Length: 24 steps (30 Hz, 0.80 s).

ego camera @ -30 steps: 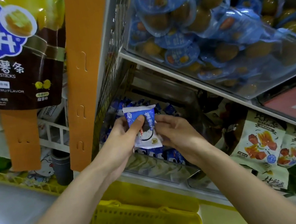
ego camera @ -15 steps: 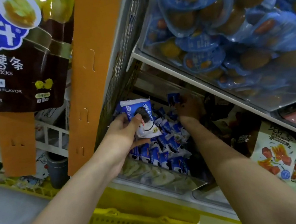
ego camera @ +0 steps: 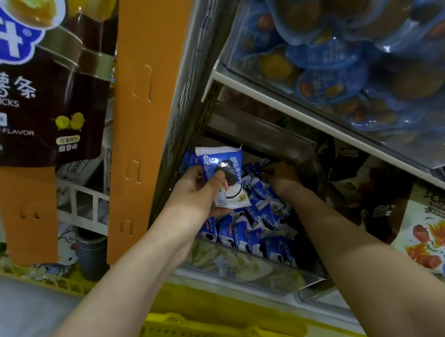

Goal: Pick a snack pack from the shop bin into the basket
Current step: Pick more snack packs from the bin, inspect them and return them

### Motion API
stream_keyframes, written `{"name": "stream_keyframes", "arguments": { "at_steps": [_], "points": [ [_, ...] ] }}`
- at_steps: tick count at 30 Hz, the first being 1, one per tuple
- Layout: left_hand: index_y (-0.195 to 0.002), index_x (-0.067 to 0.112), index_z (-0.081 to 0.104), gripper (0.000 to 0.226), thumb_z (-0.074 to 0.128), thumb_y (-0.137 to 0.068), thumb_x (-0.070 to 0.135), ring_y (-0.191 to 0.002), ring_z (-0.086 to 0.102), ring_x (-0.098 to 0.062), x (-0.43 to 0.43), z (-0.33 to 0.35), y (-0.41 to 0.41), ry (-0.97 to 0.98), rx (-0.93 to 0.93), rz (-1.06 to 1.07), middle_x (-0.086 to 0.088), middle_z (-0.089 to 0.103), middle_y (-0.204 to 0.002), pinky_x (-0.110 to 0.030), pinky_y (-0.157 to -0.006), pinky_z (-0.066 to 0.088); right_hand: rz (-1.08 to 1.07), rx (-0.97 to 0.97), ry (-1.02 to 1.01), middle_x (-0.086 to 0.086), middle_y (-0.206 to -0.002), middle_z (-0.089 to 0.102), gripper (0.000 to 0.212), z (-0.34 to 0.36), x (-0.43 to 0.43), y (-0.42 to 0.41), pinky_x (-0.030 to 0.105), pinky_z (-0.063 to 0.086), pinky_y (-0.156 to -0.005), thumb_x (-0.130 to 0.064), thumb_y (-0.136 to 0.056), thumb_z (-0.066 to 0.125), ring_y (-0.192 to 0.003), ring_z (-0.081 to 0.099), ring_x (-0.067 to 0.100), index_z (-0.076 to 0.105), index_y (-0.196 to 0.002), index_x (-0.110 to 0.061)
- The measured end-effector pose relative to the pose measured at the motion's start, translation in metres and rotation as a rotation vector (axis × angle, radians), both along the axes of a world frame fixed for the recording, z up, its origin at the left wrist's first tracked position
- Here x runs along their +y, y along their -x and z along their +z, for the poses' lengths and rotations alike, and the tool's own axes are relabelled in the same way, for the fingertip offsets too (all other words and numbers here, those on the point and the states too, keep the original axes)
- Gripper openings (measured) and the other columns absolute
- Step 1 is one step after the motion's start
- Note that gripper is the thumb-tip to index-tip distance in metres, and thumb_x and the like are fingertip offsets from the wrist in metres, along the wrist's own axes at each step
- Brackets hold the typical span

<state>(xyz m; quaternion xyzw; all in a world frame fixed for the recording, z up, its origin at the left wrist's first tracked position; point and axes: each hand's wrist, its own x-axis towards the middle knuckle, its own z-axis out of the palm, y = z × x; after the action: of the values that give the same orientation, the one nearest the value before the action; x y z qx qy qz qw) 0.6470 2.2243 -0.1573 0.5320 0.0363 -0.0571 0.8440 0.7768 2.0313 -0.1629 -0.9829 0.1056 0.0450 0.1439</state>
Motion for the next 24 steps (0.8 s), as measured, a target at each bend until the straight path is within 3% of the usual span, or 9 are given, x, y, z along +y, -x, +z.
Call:
{"name": "stream_keyframes", "arguments": {
  "at_steps": [4, 7, 9, 10, 12, 15, 16, 20, 24],
  "points": [
    [-0.115, 0.021, 0.054, 0.027, 0.058, -0.089, 0.014, -0.099, 0.065, -0.021, 0.002, -0.001, 0.004, 0.002, -0.045, -0.013, -0.007, 0.065, -0.113, -0.029, -0.073, 0.056, 0.024, -0.138, -0.042, 0.02, -0.116, 0.059, 0.032, 0.014, 0.021, 0.019, 0.036, 0.043, -0.09, -0.018, -0.099, 0.036, -0.107, 0.056, 0.034, 0.059, -0.114, -0.002],
    [-0.1, 0.028, 0.055, 0.021, 0.059, -0.088, 0.011, -0.097, 0.065, -0.02, 0.002, 0.0, 0.005, -0.032, -0.073, 0.019, -0.003, 0.067, -0.104, -0.037, -0.081, 0.055, 0.081, -0.232, -0.535, 0.01, -0.097, 0.068, 0.043, 0.028, 0.046, 0.057, 0.034, 0.051, -0.084, -0.039, -0.1, 0.031, -0.092, 0.064, 0.023, 0.064, -0.1, -0.012],
    [-0.1, 0.029, 0.054, 0.022, 0.059, -0.088, 0.011, -0.097, 0.065, -0.018, 0.0, 0.001, 0.006, -0.076, -0.095, 0.036, 0.0, 0.067, -0.104, -0.04, -0.087, 0.053, 0.15, -0.202, -0.76, -0.001, -0.08, 0.072, 0.046, 0.037, 0.059, 0.089, 0.022, 0.055, -0.069, -0.049, -0.095, 0.034, -0.076, 0.067, 0.011, 0.068, -0.087, -0.019],
    [-0.103, 0.029, 0.053, 0.024, 0.06, -0.088, 0.011, -0.098, 0.064, -0.017, 0.0, 0.002, 0.007, -0.099, -0.11, 0.032, 0.0, 0.066, -0.106, -0.039, -0.088, 0.052, 0.219, -0.211, -0.758, 0.001, -0.079, 0.072, 0.044, 0.041, 0.061, 0.1, 0.023, 0.055, -0.066, -0.048, -0.093, 0.04, -0.075, 0.067, 0.013, 0.069, -0.084, -0.016],
    [-0.118, 0.024, 0.051, 0.034, 0.06, -0.088, 0.012, -0.1, 0.063, -0.012, -0.001, 0.002, 0.009, -0.142, -0.144, -0.006, 0.0, 0.065, -0.11, -0.033, -0.088, 0.052, 0.308, -0.266, -0.754, 0.025, -0.086, 0.065, 0.044, 0.044, 0.063, 0.115, 0.041, 0.052, -0.071, -0.038, -0.092, 0.051, -0.084, 0.062, 0.036, 0.064, -0.086, 0.003],
    [-0.118, 0.024, 0.052, 0.036, 0.062, -0.086, 0.012, -0.079, 0.063, 0.005, -0.003, 0.004, 0.013, -0.172, -0.194, -0.063, 0.005, 0.067, -0.094, -0.012, -0.066, 0.051, 0.319, -0.327, -0.813, 0.041, -0.085, 0.052, 0.045, 0.049, 0.062, 0.124, 0.052, 0.046, -0.069, -0.026, -0.092, 0.055, -0.075, 0.054, 0.046, 0.054, -0.083, 0.017],
    [-0.113, 0.027, 0.053, 0.032, 0.064, -0.085, 0.013, -0.075, 0.063, 0.004, -0.003, 0.004, 0.014, -0.19, -0.198, -0.057, 0.005, 0.067, -0.089, -0.013, -0.063, 0.051, 0.326, -0.337, -0.8, 0.041, -0.081, 0.051, 0.044, 0.051, 0.063, 0.125, 0.048, 0.044, -0.064, -0.025, -0.092, 0.055, -0.068, 0.052, 0.042, 0.054, -0.081, 0.017],
    [-0.084, 0.034, 0.062, 0.008, 0.06, -0.088, 0.027, -0.087, 0.067, -0.015, -0.005, 0.007, 0.016, -0.159, -0.151, 0.073, 0.003, 0.07, -0.087, -0.04, -0.082, 0.054, 0.383, -0.349, -0.73, 0.032, -0.069, 0.05, 0.041, 0.052, 0.061, 0.132, 0.034, 0.038, -0.058, -0.026, -0.092, 0.054, -0.058, 0.045, 0.028, 0.058, -0.074, 0.01],
    [-0.078, 0.023, 0.064, 0.018, 0.054, -0.092, 0.029, -0.074, 0.067, -0.016, -0.008, 0.008, 0.016, -0.155, -0.126, 0.226, 0.002, 0.069, -0.074, -0.035, -0.067, 0.054, 0.382, -0.277, -0.689, 0.013, -0.075, 0.063, 0.026, 0.049, 0.057, 0.139, 0.035, 0.049, -0.064, -0.033, -0.089, 0.057, -0.067, 0.06, 0.022, 0.065, -0.08, -0.009]
  ]
}}
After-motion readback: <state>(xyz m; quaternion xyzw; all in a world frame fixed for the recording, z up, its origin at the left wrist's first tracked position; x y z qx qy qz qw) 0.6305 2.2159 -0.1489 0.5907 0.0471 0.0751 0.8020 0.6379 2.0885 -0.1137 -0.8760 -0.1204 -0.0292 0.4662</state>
